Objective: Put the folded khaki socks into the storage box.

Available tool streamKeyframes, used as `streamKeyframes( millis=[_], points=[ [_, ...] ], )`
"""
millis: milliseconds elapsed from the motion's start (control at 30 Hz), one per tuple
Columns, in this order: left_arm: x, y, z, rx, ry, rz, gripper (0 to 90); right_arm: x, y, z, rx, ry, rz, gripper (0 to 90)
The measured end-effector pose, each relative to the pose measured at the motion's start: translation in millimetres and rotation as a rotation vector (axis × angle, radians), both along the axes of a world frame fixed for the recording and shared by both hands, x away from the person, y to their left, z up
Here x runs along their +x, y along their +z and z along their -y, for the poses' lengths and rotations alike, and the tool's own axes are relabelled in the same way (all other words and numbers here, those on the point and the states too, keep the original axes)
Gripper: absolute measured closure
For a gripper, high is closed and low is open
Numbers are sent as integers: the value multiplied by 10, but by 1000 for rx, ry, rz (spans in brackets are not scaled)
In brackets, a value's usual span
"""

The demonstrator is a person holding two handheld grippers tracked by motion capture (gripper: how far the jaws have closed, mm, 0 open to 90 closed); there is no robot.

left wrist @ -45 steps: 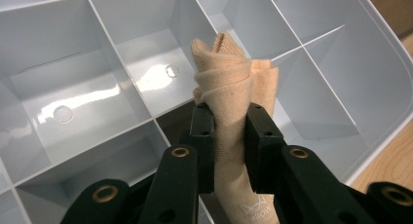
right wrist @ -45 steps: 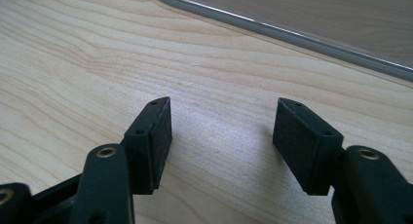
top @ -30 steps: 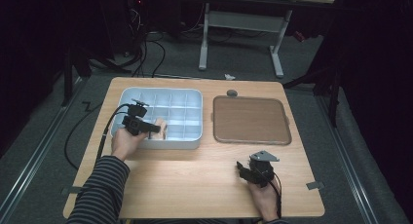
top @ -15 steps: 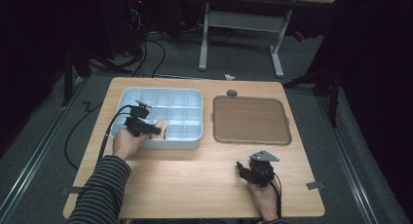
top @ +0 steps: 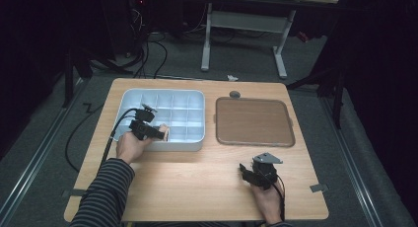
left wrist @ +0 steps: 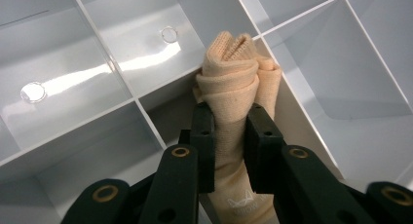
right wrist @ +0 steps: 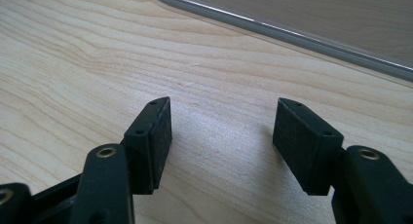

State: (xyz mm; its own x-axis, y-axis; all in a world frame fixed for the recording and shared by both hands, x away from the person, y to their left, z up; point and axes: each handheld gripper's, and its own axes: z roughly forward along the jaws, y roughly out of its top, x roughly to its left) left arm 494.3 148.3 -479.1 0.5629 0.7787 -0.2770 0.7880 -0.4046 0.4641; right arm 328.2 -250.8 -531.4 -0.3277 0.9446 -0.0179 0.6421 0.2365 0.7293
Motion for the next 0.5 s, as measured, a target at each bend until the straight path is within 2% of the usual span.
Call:
streamKeyframes(
  millis=[367, 500],
  points=[
    [-68, 123, -73, -27, 21, 51, 697, 0, 0, 0, 0, 0, 0, 397],
    [-79, 187, -100, -42, 40, 83, 668, 0, 0, 0, 0, 0, 0, 397]
  ],
)
